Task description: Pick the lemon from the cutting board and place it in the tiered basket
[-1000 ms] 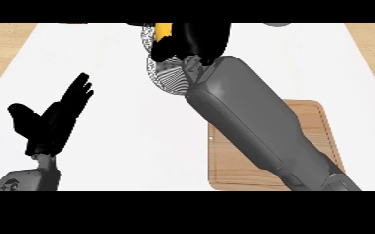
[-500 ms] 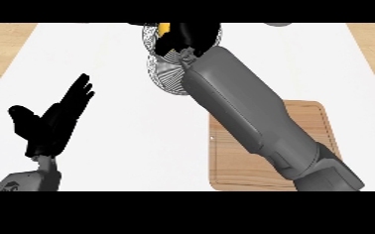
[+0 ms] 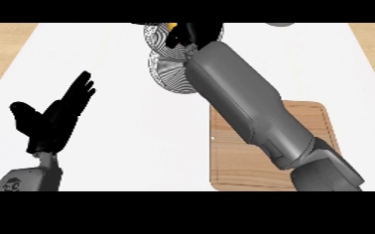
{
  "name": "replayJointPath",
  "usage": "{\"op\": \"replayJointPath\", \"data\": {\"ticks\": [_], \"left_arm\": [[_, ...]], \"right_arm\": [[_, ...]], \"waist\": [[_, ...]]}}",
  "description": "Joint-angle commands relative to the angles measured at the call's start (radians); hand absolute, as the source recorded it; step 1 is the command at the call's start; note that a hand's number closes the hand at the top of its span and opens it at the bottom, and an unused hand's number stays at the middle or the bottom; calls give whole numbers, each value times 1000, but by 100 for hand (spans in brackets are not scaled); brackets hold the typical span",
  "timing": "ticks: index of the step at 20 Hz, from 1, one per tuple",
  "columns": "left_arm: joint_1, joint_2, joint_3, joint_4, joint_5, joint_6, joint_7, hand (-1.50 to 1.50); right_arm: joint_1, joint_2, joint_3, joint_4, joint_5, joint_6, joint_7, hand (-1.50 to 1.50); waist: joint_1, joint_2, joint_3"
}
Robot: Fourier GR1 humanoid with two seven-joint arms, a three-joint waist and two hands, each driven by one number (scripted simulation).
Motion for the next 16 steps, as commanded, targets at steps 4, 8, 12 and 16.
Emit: {"op": "replayJointPath", "data": {"ticks": [4, 8, 12, 16], "left_arm": [[0, -9, -5, -16, -4, -7, -13, 0], [-58, -16, -10, 32, -29, 17, 23, 0], [-58, -15, 6, 61, -12, -4, -20, 0], [-25, 4, 10, -1, 1, -13, 31, 0]], "right_arm": [[-25, 0, -13, 183, -41, -208, -72, -150], [-95, 0, 5, 182, -84, -192, -42, -150], [-124, 0, -63, 176, -146, -276, -70, -150], [-64, 0, -113, 113, -185, -395, -124, -150]], "waist": [[14, 7, 1], [4, 3, 1], [20, 9, 0], [0, -1, 2]]}}
